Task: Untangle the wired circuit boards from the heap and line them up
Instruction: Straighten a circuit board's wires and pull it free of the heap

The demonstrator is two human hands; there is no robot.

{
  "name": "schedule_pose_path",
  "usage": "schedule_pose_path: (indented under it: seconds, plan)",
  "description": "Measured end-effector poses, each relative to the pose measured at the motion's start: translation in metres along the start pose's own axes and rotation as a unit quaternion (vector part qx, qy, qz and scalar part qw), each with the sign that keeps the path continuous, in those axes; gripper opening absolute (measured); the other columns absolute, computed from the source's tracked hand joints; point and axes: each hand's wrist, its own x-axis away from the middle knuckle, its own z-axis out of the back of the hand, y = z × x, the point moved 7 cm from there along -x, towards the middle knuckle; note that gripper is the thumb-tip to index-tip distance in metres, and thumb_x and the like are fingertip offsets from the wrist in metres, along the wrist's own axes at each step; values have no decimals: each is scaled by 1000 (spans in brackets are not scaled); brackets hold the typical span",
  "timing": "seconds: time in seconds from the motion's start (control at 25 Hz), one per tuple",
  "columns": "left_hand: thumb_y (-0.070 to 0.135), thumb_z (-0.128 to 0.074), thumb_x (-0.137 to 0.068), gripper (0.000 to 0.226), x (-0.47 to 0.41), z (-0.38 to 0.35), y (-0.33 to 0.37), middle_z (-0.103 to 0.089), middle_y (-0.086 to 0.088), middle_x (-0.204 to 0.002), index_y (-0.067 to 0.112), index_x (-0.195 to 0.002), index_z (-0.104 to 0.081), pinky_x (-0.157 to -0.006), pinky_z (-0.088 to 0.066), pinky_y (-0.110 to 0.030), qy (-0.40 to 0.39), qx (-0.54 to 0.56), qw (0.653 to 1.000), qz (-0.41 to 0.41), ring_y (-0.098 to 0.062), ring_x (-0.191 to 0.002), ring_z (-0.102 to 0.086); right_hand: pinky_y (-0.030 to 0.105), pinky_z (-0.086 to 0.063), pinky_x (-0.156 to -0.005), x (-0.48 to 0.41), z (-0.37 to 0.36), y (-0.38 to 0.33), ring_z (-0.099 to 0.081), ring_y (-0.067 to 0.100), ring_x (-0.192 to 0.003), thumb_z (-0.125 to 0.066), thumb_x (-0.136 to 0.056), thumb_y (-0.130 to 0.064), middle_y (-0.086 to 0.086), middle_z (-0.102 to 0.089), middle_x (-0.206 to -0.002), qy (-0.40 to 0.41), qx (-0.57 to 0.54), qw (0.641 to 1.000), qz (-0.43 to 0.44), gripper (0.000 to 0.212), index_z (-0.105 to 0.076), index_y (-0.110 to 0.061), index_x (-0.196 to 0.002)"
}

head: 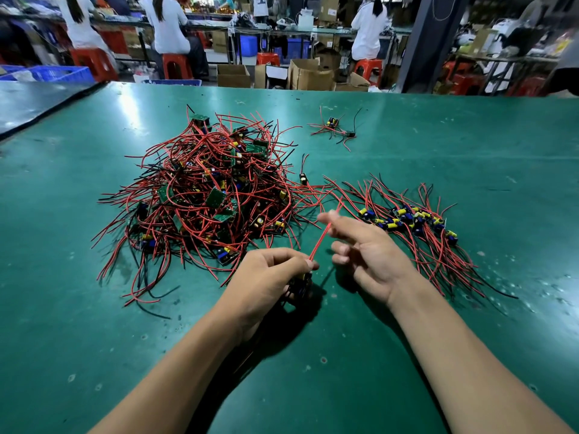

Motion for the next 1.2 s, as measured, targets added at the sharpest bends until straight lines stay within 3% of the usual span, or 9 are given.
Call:
schedule_pose_path:
  seconds: [0.12,0.28,0.4,0.56,0.72,1.0,1.12,1.2]
  plan:
    - [6,-65,-89,13,-2,5,0,-65,-13,-74,1,-83,-75,-51,-52,-23,29,22,999,-7,-19,-58,-58,15,-34,-43,10,-19,14,-38,5,-49,-76,-77,-22,-3,-56,-68,-105,114,986,-60,25,-77,-7,-98]
    - [8,-65,-89,16,-1,7,0,-65,-17,-83,0,-78,-73,-53,-52,-18,42,19,999,-14,-21,-71,-59,15,-38,-48,15,-20,17,-45,5,-53,-74,-80,-20,-3,-65,-76,-139,152,974,-91,16,-79,-12,-93]
    - [9,-65,-90,16,-1,6,0,-63,-13,-67,0,-80,-73,-48,-49,-20,44,2,999,-17,-17,-51,-57,15,-37,-45,12,-17,13,-45,6,-50,-73,-85,-10,2,-62,-72,-99,147,981,-76,7,-79,-14,-85]
    - [11,-65,-90,17,-1,6,3,-61,-9,-64,0,-80,-71,-55,-45,-26,49,-40,998,-30,-18,-50,-58,18,-31,-41,5,-10,9,-39,7,-43,-67,-90,-4,3,-47,-61,-21,115,992,-38,17,-77,-12,-79]
    - [13,-66,-90,19,0,4,4,-61,-7,-64,-2,-81,-70,-54,-43,-24,38,-57,997,-35,-13,-48,-57,20,-29,-42,2,2,-2,-37,7,-44,-64,-92,-2,11,-51,-84,46,95,994,13,22,-75,-13,-78]
    - [12,-64,-91,20,0,3,3,-60,-6,-58,-6,-82,-68,-47,-45,-21,15,-36,999,-34,-15,-48,-57,17,-31,-41,-1,13,-12,-36,7,-43,-65,-93,-3,-9,-60,-65,103,85,986,97,13,-73,-12,-89]
    - [11,-63,-92,19,0,1,2,-59,-8,-59,-4,-81,-68,-46,-46,-22,6,-31,999,-31,-16,-47,-57,18,-32,-41,-1,23,-14,-37,7,-43,-68,-92,-6,-10,-60,-64,153,77,977,127,11,-73,-14,-86]
    - [10,-63,-92,19,0,0,1,-58,-9,-58,-4,-81,-67,-45,-46,-22,5,-27,999,-28,-17,-46,-57,23,-37,-48,0,28,-20,-41,9,-47,-71,-90,-9,-9,-62,-66,187,138,958,166,6,-74,-13,-87]
